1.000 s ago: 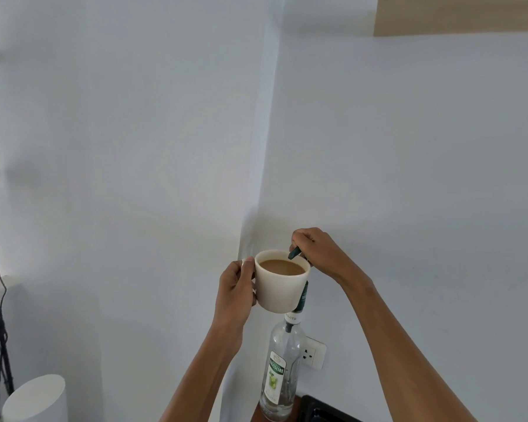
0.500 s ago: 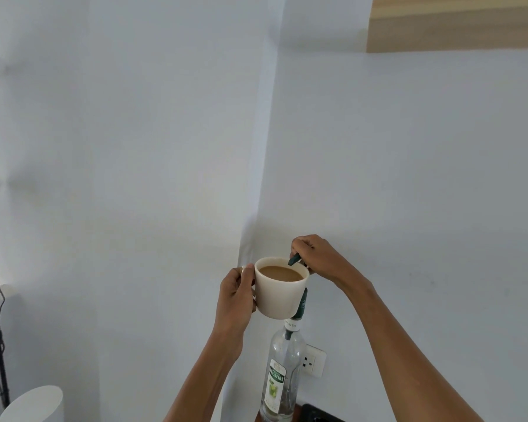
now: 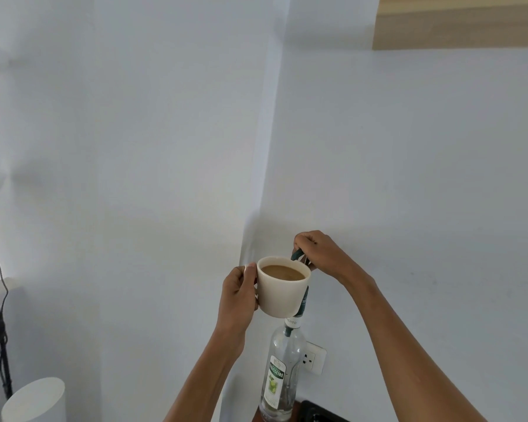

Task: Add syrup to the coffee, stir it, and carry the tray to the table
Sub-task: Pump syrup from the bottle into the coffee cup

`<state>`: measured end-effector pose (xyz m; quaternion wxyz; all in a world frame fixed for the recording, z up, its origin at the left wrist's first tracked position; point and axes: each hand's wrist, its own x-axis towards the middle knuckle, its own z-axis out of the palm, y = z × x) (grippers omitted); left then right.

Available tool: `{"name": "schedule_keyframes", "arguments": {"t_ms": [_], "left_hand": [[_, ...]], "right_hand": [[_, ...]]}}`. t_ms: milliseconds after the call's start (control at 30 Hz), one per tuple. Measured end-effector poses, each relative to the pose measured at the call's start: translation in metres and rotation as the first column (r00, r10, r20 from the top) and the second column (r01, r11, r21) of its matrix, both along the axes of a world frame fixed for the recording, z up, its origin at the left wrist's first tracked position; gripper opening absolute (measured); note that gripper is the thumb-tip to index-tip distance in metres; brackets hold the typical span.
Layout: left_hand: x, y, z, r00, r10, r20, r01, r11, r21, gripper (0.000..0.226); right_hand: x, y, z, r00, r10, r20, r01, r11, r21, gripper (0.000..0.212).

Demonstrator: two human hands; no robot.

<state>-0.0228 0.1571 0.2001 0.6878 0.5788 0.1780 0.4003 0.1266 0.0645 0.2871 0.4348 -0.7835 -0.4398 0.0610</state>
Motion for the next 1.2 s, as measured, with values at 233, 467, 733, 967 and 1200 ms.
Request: {"name": "schedule_keyframes", "arguments": {"t_ms": [233,467,733,967,1200], "left_hand": [[0.000,0.000,-0.001,1.000,0.003,0.010,-0.003,1.000,0.007,0.034],[0.001,0.000,0.003,1.000,-0.001,0.011,0.001,1.000,0.010,0.034],[-0.001,-0.002,0.003,1.000,-0.010,0.012,0.009,1.000,0.010,0.034],[-0.003,-0.003,0.003,1.000,-0.015,0.006,0.015,1.000,-0.001,0.032],[-0.007,-0.001,0.005,1.000,-0.007,0.008,0.007,1.000,0.023,0.034]], "right_hand": [[0.004,0.002,-0.006,1.000,0.006,0.014,-0.006,0.999,0.031,0.027],[0.004,0.002,-0.010,0.999,0.009,0.048,-0.012,0.998,0.058,0.028],[0.005,0.001,-0.011,0.999,0.004,0.048,-0.007,0.999,0.054,0.028],[0.004,-0.003,-0.006,1.000,0.011,0.003,-0.011,1.000,0.016,0.027],[0.005,-0.003,-0.007,0.999,-0.040,0.034,0.038,0.997,0.070,0.031]]}}
